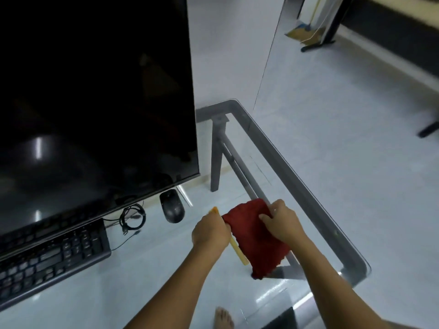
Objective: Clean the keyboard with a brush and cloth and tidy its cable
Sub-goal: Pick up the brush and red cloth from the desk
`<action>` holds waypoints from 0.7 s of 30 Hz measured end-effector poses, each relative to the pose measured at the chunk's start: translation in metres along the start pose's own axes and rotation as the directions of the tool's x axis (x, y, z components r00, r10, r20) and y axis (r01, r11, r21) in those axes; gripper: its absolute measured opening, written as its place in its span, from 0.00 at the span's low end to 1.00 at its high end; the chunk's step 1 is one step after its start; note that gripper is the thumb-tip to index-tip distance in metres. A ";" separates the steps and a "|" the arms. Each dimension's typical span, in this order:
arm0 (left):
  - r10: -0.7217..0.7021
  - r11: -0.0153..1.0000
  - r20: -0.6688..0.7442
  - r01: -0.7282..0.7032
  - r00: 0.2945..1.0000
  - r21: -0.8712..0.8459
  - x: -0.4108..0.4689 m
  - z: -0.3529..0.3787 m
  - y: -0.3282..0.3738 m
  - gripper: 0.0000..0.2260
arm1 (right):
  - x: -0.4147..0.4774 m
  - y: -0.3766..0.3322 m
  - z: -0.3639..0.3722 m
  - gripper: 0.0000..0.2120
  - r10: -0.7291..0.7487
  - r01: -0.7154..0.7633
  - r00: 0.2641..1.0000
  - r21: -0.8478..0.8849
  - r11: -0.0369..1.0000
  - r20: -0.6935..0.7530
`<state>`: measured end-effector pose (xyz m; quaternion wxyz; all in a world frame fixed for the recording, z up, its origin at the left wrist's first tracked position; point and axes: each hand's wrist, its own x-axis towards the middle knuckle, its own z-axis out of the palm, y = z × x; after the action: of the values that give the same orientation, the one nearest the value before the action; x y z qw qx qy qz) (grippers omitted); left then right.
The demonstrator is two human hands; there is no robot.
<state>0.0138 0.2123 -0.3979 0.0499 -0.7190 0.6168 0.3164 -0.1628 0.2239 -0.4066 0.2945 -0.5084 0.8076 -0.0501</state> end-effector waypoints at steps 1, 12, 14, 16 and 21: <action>-0.005 1.000 0.002 0.005 1.000 -0.008 0.001 0.000 0.002 0.09 | 0.002 -0.001 0.000 0.12 -0.010 0.010 0.999 -0.009 1.000 0.033; -0.053 0.913 0.014 0.054 0.998 -0.404 -0.002 -0.008 -0.001 0.09 | -0.003 -0.006 -0.033 0.07 -0.186 0.183 0.982 0.137 0.973 0.010; -0.033 0.883 0.014 0.036 0.999 -0.468 -0.006 -0.016 0.008 0.09 | -0.008 -0.012 -0.047 0.07 -0.203 0.207 0.978 0.153 0.966 -0.045; -0.005 0.853 0.009 0.009 1.000 -0.522 -0.013 -0.029 0.024 0.10 | -0.013 -0.016 -0.069 0.07 -0.209 0.228 0.971 0.177 0.957 -0.116; 0.141 0.755 -0.053 -0.142 0.989 -0.640 -0.042 -0.082 0.081 0.13 | -0.022 -0.027 -0.158 0.07 -0.218 0.291 0.924 0.209 0.934 -0.313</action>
<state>-0.0298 0.1914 -0.2853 -0.2232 -0.6441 0.5242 0.5104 -0.2174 0.1948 -0.2575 0.2282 -0.5557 0.7551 -0.2627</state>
